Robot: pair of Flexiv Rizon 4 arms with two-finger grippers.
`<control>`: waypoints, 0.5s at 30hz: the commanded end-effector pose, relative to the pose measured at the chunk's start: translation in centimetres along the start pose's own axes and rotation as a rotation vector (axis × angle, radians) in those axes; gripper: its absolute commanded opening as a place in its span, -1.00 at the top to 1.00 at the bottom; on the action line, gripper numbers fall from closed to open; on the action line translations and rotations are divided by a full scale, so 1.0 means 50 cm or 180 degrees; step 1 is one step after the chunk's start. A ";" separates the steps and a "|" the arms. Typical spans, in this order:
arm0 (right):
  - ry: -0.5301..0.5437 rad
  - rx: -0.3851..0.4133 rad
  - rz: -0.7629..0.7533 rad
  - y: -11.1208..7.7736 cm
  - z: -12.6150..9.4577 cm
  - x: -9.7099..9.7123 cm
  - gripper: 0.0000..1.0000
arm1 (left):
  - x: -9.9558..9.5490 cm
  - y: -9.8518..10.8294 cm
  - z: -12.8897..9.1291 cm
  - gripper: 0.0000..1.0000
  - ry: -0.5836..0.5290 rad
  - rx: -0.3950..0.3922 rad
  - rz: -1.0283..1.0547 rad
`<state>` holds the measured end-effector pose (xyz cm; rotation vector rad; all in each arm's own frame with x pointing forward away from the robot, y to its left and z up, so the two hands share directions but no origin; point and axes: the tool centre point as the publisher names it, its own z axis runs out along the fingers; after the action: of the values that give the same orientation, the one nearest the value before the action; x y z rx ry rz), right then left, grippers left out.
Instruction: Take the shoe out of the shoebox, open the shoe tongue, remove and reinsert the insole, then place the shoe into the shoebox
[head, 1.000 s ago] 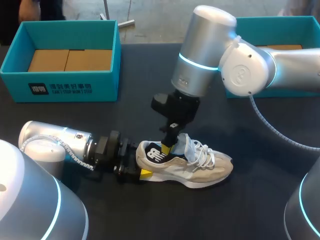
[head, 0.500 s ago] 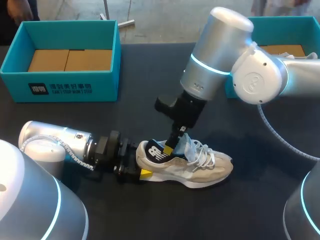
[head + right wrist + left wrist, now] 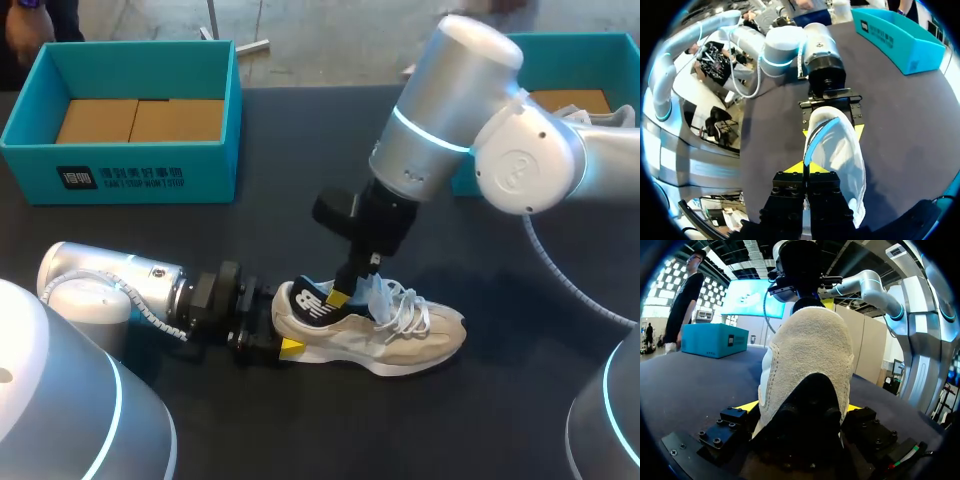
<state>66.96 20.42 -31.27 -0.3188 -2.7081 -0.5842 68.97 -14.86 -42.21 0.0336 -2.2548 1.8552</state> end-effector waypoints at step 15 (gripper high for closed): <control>0.0124 -0.0003 -0.0627 0.000 -0.013 0.007 1.00 | -0.004 0.007 0.002 1.00 -0.0004 -0.0001 -0.0003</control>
<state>66.54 19.99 -30.56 -0.0739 -2.7296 -0.6336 68.97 -14.86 -42.21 0.0335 -2.2549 1.8552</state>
